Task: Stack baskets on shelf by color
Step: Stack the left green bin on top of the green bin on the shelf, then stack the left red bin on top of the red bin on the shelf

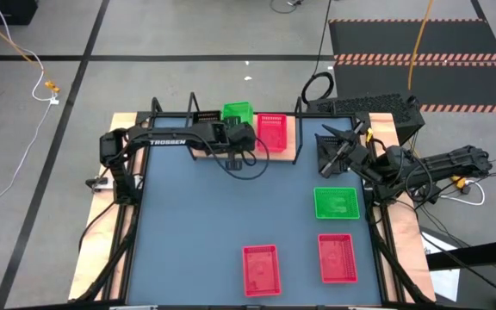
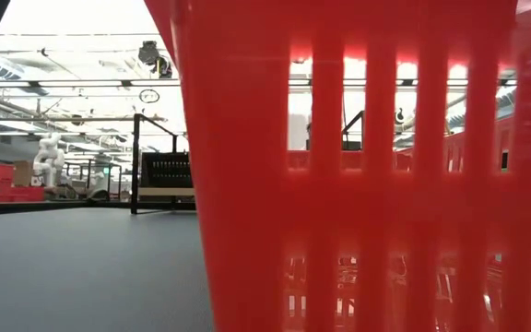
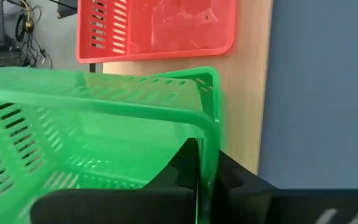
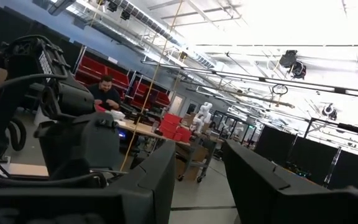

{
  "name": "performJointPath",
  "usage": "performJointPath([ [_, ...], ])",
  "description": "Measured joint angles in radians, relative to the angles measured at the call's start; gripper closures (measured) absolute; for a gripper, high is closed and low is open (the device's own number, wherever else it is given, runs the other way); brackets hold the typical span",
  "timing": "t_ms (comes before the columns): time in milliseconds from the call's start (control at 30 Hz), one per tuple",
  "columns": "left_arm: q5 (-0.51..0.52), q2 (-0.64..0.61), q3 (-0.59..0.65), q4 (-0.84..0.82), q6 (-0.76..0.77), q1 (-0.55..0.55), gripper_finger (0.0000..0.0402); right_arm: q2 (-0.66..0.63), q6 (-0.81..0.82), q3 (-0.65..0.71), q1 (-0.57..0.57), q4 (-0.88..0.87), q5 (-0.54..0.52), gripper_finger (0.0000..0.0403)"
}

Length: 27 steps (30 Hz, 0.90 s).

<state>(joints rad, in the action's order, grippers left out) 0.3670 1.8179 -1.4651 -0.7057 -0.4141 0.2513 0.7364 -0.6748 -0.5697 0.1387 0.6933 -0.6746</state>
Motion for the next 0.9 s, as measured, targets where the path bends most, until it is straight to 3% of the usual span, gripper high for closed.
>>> performJointPath([
  [567, 0.000, 0.000, 0.000, 0.012, 0.076, 0.031, 0.0259, 0.000, -0.022, 0.000, 0.000, 0.000, 0.000, 0.0273],
  [900, 0.000, 0.000, 0.000, 0.072, 0.068, -0.013, 0.0259, 0.000, -0.022, 0.000, 0.000, 0.000, 0.000, 0.0273],
])
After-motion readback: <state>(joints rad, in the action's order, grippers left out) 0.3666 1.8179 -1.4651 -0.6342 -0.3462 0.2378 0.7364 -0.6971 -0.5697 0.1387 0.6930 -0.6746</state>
